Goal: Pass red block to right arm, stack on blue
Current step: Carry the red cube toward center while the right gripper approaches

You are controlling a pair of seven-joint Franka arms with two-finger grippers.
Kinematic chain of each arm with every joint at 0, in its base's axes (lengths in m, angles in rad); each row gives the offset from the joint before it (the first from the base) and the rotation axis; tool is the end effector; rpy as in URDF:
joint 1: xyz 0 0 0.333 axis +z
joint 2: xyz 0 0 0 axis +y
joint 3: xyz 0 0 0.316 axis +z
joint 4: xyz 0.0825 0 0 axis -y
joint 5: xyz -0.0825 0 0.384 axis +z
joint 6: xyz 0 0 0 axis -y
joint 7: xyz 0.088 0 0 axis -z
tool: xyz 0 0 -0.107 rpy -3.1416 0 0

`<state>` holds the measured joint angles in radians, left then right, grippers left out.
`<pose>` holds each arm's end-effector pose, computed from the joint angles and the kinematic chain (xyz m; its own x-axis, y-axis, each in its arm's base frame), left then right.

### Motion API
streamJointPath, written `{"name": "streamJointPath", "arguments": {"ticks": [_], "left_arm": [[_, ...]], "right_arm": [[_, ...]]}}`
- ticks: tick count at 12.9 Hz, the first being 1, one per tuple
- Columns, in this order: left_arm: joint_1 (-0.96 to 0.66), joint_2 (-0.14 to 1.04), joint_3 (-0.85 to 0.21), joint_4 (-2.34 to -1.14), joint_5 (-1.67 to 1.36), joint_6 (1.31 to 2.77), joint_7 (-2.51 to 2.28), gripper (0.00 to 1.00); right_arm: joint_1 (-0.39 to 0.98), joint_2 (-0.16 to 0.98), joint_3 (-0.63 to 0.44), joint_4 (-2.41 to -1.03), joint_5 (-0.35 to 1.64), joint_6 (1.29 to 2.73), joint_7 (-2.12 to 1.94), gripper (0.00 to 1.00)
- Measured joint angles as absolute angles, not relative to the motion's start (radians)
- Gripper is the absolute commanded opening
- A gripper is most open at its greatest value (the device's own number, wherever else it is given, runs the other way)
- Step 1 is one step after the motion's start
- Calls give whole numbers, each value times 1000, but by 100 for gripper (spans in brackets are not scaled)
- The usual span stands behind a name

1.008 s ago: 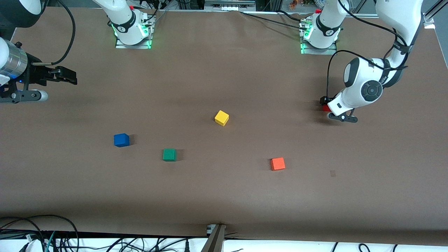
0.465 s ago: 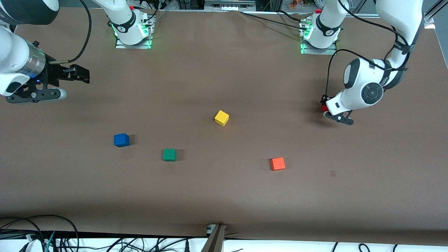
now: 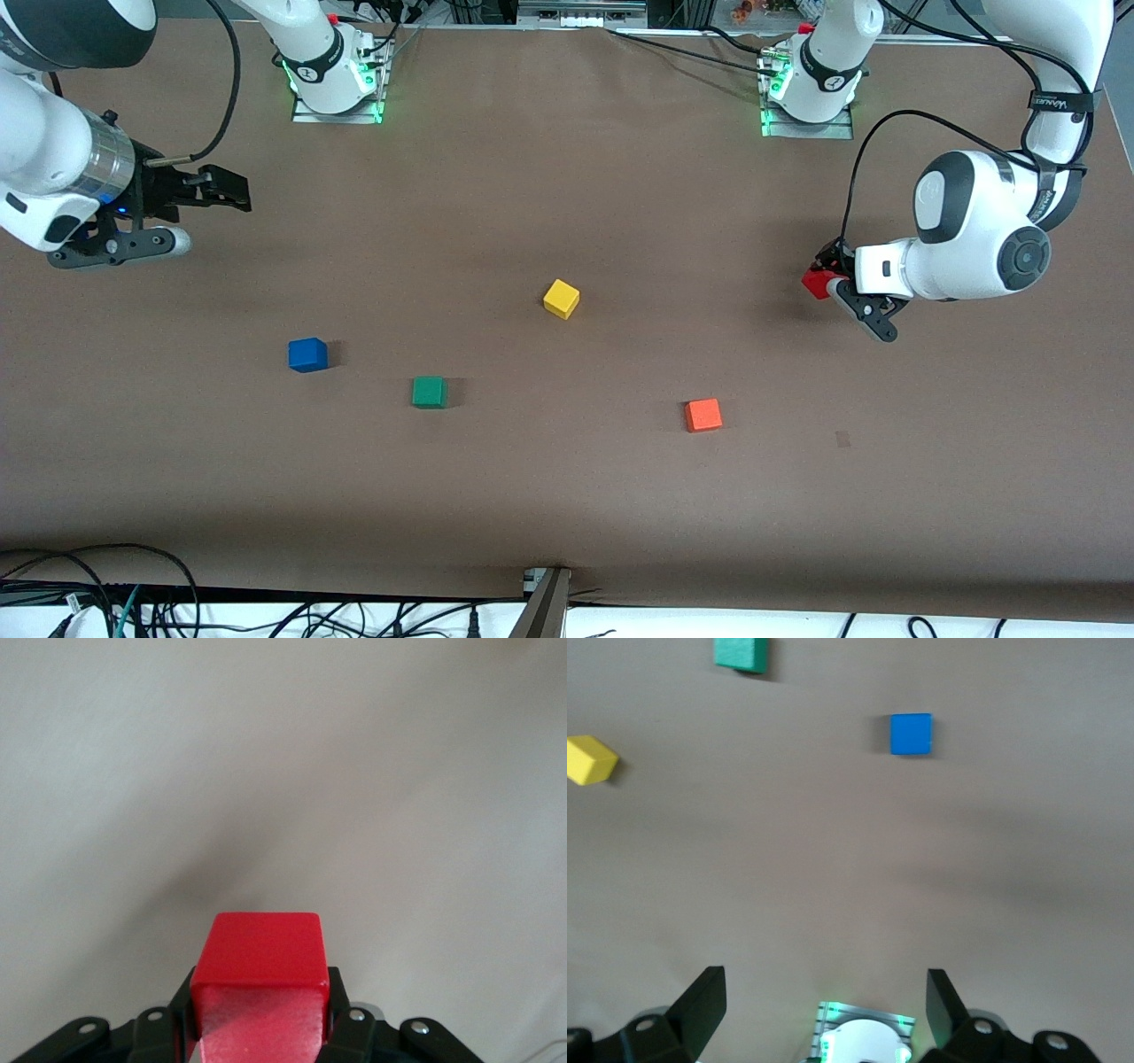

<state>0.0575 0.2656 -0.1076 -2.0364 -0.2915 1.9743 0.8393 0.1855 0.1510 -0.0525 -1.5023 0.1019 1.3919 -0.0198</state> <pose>0.5527 -0.0451 0.2950 0.7375 -0.6738 -0.0449 -0.6011 -0.6854 0.4110 0.5689 0.0907 0.5581 0.9528 0.1641 -0.2555 0.1432 -0.9848 -0.0986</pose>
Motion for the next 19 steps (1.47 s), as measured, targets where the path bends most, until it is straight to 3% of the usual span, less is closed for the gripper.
{"name": "streamJointPath", "arguments": {"ticks": [2, 3, 5, 10, 14, 19], "left_arm": [[60, 303, -108, -2011, -417, 1974, 999, 25], [62, 320, -107, -2001, -498, 1974, 1082, 25], [63, 347, -108, -1990, -669, 1974, 1253, 19], [59, 399, -124, -1955, -1002, 1972, 1644, 19], [46, 450, -228, -1901, -1182, 1971, 1692, 15], [-44, 585, -287, -1720, -1420, 1989, 1733, 11]], "right_arm": [[185, 193, -54, -1503, 239, 1413, -20, 100], [185, 224, -54, -1504, 306, 1443, -20, 100], [186, 287, -53, -1503, 408, 1502, -20, 100], [191, 444, -48, -1503, 807, 1602, -26, 100], [230, 553, -46, -1502, 1050, 1675, -86, 100], [289, 608, -44, -1502, 1263, 1724, -88, 100]]}}
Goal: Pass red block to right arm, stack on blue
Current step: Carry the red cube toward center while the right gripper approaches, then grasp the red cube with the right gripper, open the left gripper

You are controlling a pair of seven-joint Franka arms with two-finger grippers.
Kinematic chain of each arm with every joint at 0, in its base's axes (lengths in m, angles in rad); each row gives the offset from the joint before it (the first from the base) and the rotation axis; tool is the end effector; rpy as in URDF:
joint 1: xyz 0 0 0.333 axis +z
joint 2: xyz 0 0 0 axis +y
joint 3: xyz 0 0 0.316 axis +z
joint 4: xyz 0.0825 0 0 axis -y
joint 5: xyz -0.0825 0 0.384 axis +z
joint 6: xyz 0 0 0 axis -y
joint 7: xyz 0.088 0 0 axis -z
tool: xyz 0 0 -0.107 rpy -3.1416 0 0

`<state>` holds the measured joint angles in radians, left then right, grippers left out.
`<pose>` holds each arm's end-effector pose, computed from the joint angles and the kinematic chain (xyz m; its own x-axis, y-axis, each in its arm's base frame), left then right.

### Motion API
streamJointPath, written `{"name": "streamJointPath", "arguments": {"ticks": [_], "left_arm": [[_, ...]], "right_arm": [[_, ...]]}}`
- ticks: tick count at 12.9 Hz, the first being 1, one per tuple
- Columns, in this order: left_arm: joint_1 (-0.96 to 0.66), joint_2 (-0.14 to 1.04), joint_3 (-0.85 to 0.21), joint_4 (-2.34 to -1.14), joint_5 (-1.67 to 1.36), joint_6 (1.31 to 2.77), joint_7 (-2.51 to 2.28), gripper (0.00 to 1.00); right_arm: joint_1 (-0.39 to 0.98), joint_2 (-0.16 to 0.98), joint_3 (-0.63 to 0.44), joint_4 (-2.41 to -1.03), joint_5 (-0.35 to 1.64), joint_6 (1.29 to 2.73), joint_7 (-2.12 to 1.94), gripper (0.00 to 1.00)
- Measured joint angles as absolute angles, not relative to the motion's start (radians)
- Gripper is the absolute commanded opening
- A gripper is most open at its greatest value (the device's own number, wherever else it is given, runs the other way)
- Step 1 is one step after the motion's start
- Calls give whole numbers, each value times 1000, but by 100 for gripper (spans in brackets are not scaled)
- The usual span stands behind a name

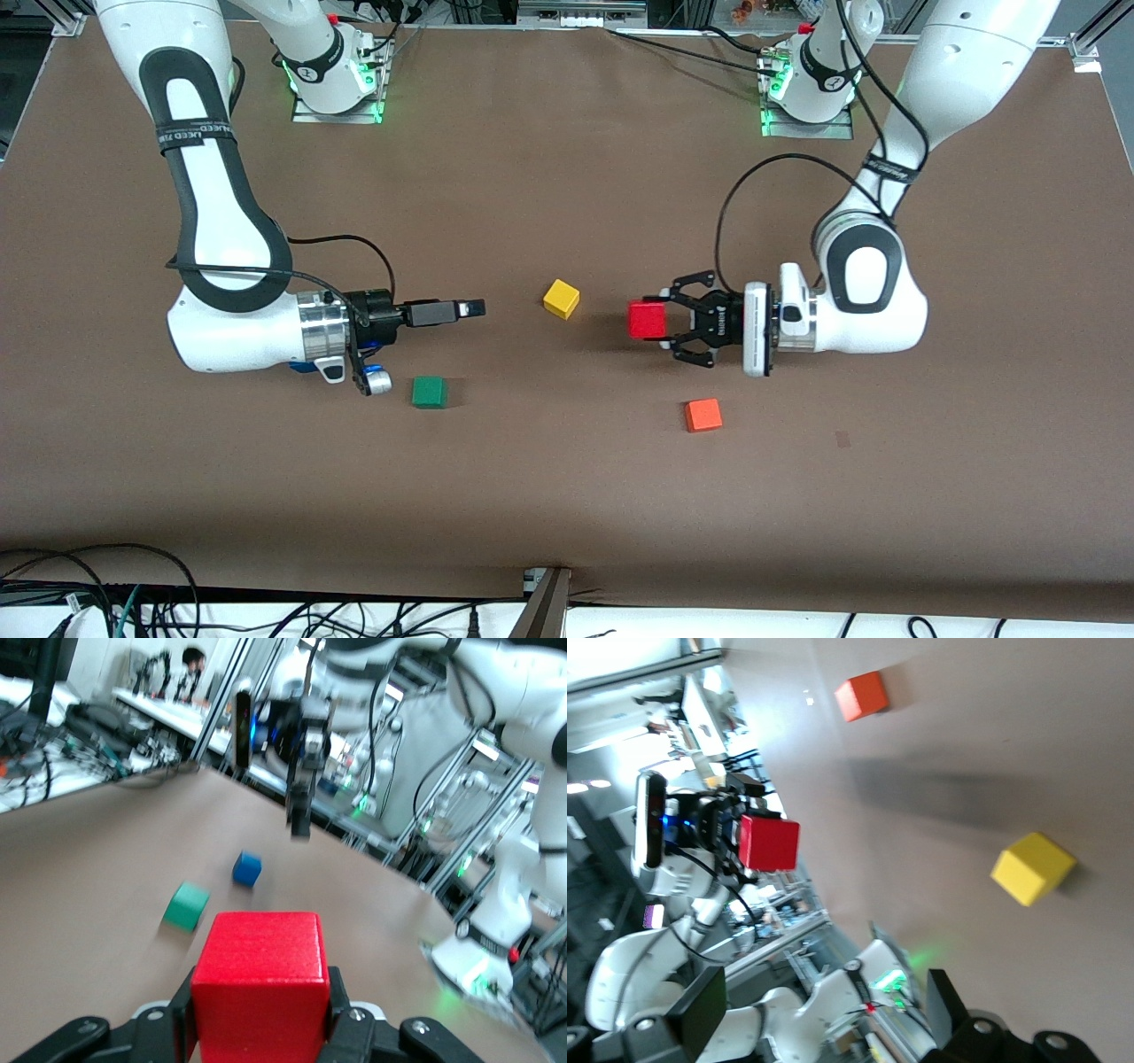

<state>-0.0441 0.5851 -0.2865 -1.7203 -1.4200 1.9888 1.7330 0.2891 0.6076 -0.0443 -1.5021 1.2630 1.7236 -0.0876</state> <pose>0.6239 -0.2549 0.2877 0.4783 -0.2251 0.8489 -0.8762 -0.0568 0.4786 0.6502 0.2590 0.3402 0.9146 0.1041 -0.3908 -0.3135 -0.4280 -0.8477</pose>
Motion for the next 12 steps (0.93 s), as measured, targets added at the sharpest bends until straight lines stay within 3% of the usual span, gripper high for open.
{"name": "streamJointPath", "arguments": {"ticks": [5, 12], "left_arm": [[-181, 631, -290, -1643, -1513, 2088, 1742, 13], [-277, 669, -290, -1579, -1652, 2169, 1774, 13]], "right_arm": [[335, 656, -44, -1504, 1432, 1758, -89, 100], [358, 662, -44, -1529, 1487, 1772, -89, 100]]}}
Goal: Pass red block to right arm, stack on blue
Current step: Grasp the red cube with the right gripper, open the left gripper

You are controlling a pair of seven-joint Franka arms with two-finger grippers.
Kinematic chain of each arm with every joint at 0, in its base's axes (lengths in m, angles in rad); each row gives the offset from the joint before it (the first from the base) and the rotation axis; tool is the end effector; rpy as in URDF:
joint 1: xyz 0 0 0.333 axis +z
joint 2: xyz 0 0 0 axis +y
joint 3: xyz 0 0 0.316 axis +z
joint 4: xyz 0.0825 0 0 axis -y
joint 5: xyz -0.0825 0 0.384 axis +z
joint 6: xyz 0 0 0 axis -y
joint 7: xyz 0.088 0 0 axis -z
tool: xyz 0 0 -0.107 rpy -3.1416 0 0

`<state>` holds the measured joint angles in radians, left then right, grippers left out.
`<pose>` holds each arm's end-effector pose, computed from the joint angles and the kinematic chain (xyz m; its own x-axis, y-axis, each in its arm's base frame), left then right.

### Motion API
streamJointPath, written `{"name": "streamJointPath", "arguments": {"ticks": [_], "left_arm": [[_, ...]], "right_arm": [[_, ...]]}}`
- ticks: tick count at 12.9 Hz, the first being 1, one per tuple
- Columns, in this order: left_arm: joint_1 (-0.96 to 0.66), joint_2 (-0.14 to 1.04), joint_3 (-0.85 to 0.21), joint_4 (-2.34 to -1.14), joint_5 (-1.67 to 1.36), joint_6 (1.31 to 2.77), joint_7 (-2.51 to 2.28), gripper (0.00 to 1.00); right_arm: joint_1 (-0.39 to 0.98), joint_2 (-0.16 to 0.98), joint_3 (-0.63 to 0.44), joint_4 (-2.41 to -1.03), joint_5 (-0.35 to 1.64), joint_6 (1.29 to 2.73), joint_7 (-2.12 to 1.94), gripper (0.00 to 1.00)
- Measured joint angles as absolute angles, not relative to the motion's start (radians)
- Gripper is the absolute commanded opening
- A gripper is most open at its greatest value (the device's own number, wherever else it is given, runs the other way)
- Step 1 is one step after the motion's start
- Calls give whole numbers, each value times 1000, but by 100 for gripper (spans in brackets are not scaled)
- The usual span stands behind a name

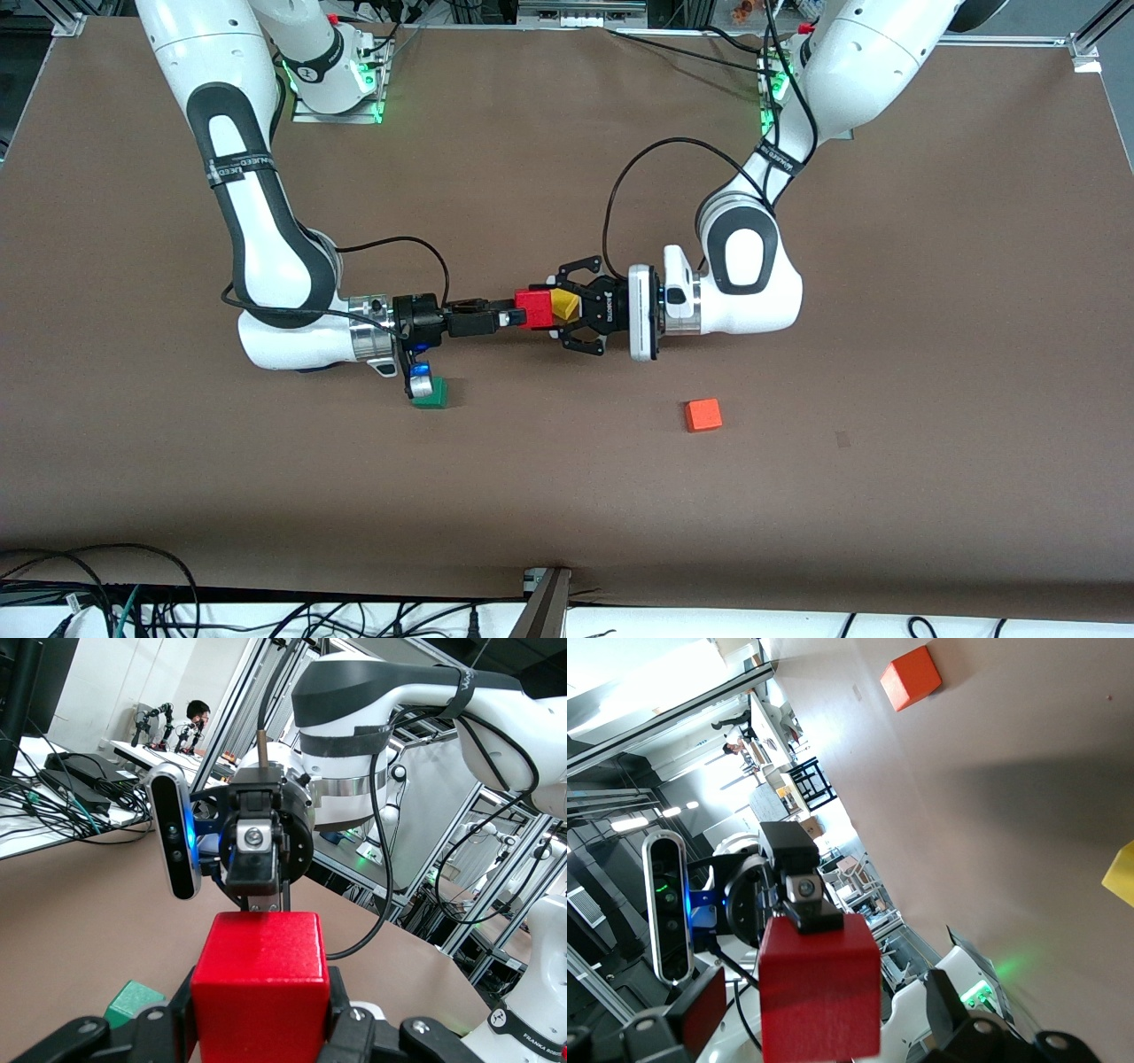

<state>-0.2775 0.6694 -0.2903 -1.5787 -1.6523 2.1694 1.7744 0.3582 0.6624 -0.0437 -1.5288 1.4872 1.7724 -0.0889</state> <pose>0.6054 -0.3896 0.2948 0.4700 -0.1202 0.8744 -0.8826 -0.0718 0.4646 0.6392 0.3054 0.3048 0.8759 0.0785 -0.4761 -0.4394 -0.2781 -0.8542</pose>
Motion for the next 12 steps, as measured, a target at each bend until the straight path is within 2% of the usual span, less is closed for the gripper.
{"name": "streamJointPath", "arguments": {"ticks": [1, 2, 5, 7, 8, 9, 10, 12], "left_arm": [[-277, 670, -289, -1572, -1653, 2170, 1776, 13], [-275, 670, -288, -1565, -1653, 2170, 1776, 13], [-277, 674, -287, -1558, -1667, 2172, 1777, 13], [-283, 679, -288, -1558, -1670, 2177, 1777, 13], [-286, 682, -288, -1558, -1672, 2178, 1776, 14], [-286, 682, -288, -1558, -1677, 2178, 1776, 30], [-286, 682, -288, -1558, -1677, 2178, 1776, 99], [-286, 682, -288, -1553, -1683, 2178, 1780, 100]], "right_arm": [[359, 662, -44, -1529, 1489, 1775, -89, 100], [360, 662, -44, -1529, 1489, 1776, -89, 94], [359, 662, -44, -1532, 1495, 1777, -89, 69], [359, 660, -44, -1531, 1506, 1777, -88, 35], [358, 658, -44, -1531, 1509, 1777, -89, 24], [358, 657, -45, -1531, 1509, 1777, -90, 19], [358, 657, -45, -1531, 1509, 1777, -90, 19], [358, 658, -45, -1532, 1509, 1777, -88, 17]]}}
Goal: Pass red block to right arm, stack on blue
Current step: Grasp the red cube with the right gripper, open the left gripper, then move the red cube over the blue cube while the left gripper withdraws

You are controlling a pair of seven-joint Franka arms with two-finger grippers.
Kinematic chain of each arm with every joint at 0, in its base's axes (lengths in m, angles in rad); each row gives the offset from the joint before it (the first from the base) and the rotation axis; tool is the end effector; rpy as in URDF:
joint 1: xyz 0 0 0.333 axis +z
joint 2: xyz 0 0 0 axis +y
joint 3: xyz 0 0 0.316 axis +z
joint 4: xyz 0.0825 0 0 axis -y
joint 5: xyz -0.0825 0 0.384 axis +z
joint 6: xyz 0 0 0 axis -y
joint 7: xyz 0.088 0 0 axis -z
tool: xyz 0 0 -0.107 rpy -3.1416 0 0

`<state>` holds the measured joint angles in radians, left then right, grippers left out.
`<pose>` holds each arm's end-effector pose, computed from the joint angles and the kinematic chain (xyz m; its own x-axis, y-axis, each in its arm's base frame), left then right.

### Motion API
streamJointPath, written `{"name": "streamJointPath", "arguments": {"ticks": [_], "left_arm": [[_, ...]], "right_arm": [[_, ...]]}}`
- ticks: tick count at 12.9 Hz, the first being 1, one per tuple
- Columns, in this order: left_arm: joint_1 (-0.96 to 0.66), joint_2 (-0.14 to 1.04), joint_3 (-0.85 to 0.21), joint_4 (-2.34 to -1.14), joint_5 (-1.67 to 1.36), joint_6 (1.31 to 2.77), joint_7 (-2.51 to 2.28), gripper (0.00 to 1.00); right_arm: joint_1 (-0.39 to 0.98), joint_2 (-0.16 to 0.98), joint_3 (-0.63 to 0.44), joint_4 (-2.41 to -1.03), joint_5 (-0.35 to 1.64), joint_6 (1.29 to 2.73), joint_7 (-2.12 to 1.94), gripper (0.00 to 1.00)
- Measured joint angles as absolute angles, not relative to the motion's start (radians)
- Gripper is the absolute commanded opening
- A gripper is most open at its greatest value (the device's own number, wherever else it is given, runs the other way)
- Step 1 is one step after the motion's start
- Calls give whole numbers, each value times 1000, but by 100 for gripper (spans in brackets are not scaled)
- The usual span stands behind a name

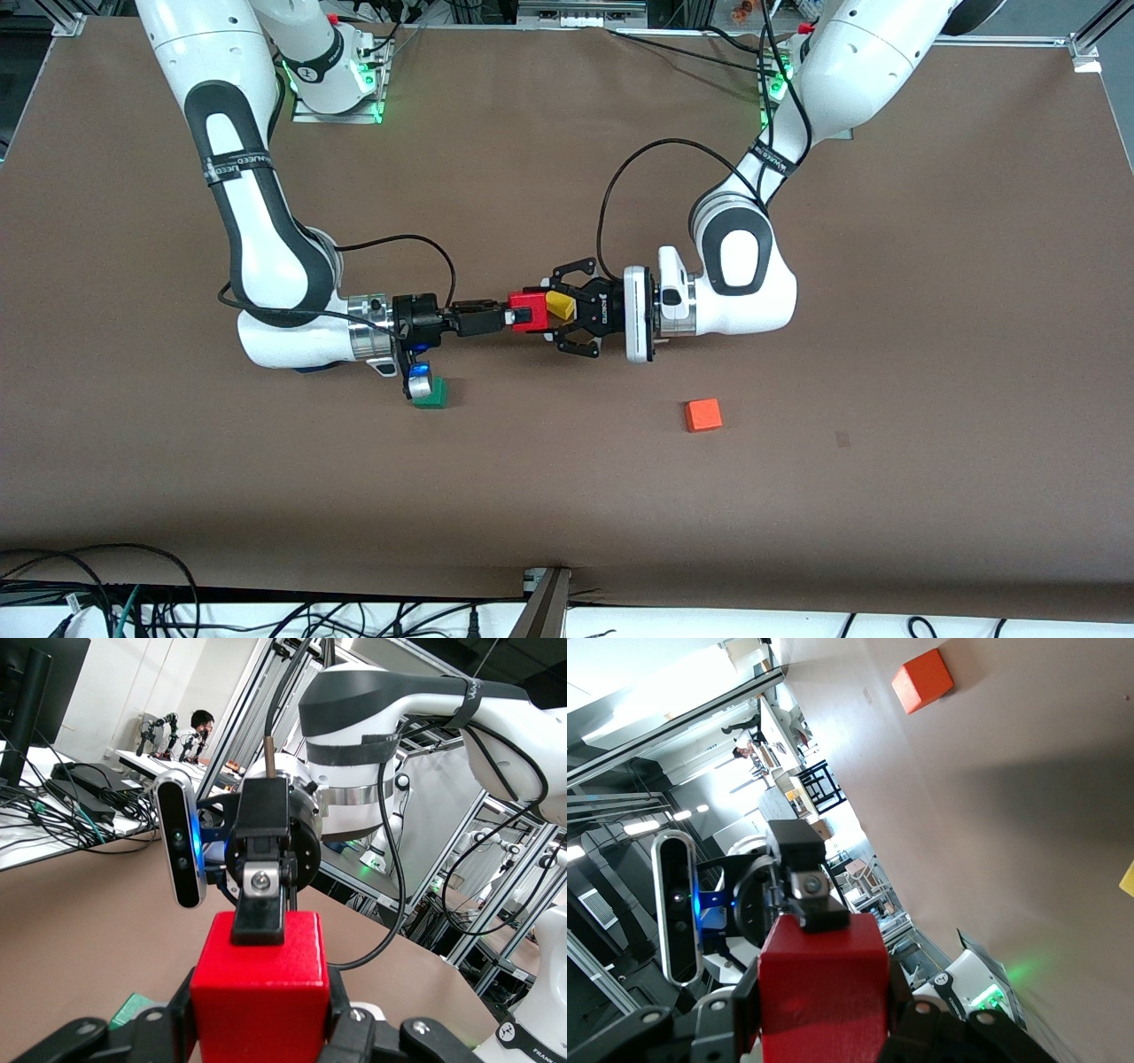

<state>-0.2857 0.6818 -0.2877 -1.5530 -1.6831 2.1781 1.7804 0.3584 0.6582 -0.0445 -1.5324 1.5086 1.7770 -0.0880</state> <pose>0.6105 -0.3936 0.2980 0.4703 -0.0908 0.8778 -0.8820 -0.0818 0.4640 0.6402 0.3050 0.3075 0.8752 0.0704 -0.4787 -0.4474 -0.2587 -0.8561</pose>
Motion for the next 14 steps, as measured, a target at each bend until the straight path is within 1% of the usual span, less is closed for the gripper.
{"name": "streamJointPath", "arguments": {"ticks": [5, 7, 9, 14], "left_arm": [[-277, 673, -287, -1531, -1689, 2178, 1788, 100], [-269, 663, -286, -1529, -1689, 2178, 1790, 100], [-252, 647, -278, -1525, -1652, 2178, 1797, 100], [-192, 583, -277, -1519, -1511, 2167, 1788, 100]], "right_arm": [[359, 659, -52, -1535, 1498, 1779, -88, 16], [355, 654, -65, -1528, 1430, 1780, -89, 15], [354, 640, -100, -1517, 1310, 1780, -90, 15], [351, 613, -163, -1481, 905, 1784, -92, 15]]}}
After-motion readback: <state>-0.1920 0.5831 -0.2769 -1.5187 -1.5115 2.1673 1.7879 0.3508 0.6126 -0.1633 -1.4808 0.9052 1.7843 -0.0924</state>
